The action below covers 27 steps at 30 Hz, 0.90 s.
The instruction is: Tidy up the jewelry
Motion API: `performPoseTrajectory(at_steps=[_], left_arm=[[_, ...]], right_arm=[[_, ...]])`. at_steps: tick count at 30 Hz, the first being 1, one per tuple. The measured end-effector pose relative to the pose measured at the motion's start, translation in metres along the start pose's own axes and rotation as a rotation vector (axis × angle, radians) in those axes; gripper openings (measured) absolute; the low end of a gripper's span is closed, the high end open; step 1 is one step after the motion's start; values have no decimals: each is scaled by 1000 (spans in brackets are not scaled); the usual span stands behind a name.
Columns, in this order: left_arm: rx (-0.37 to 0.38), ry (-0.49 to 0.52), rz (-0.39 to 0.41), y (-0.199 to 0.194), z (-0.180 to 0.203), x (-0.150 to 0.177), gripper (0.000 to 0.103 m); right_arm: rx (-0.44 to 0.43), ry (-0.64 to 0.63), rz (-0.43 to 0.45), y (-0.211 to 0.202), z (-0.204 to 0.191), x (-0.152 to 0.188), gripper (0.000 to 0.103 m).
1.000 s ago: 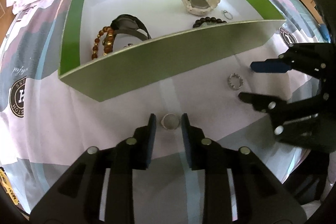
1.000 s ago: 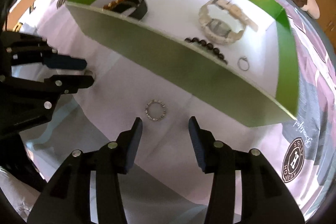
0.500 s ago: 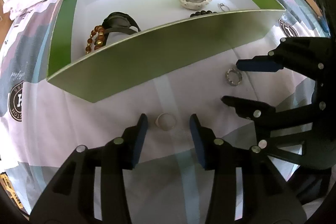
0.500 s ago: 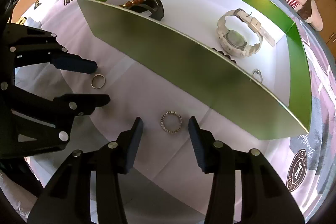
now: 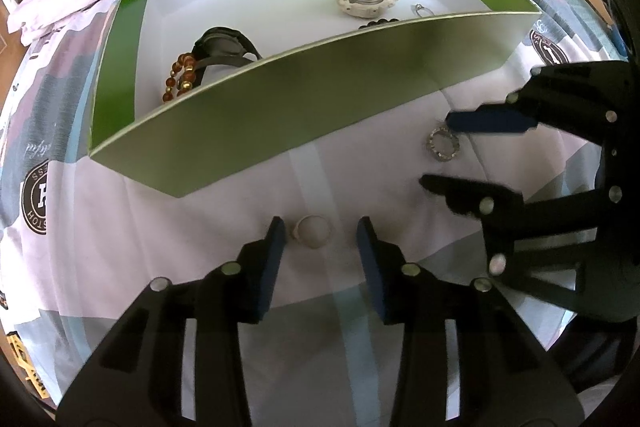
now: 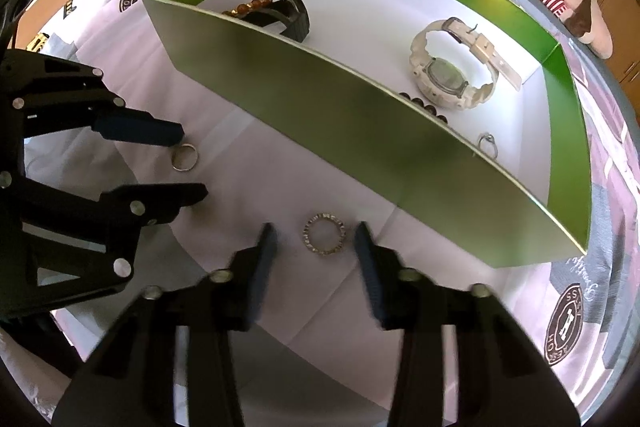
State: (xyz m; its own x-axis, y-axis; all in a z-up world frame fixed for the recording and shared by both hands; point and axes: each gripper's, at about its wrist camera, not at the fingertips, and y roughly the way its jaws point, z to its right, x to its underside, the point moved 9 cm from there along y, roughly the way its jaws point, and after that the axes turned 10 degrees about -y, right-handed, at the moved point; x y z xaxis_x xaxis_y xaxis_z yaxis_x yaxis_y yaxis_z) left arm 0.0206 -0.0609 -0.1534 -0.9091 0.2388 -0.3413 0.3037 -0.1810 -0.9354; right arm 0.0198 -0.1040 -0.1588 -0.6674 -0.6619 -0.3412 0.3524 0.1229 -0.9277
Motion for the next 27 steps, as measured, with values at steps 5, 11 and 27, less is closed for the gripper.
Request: performPoseTrajectory(at_steps=[5, 11, 27], left_arm=[[3, 0, 1, -2, -2, 2, 32], [6, 1, 5, -4, -3, 2, 19], [98, -45, 271, -95, -14, -40, 19]], right_arm=[[-2, 4, 4, -1, 1, 1, 21], [5, -5, 1, -2, 2, 2, 21], [-87, 103, 316, -94, 24, -27, 21]])
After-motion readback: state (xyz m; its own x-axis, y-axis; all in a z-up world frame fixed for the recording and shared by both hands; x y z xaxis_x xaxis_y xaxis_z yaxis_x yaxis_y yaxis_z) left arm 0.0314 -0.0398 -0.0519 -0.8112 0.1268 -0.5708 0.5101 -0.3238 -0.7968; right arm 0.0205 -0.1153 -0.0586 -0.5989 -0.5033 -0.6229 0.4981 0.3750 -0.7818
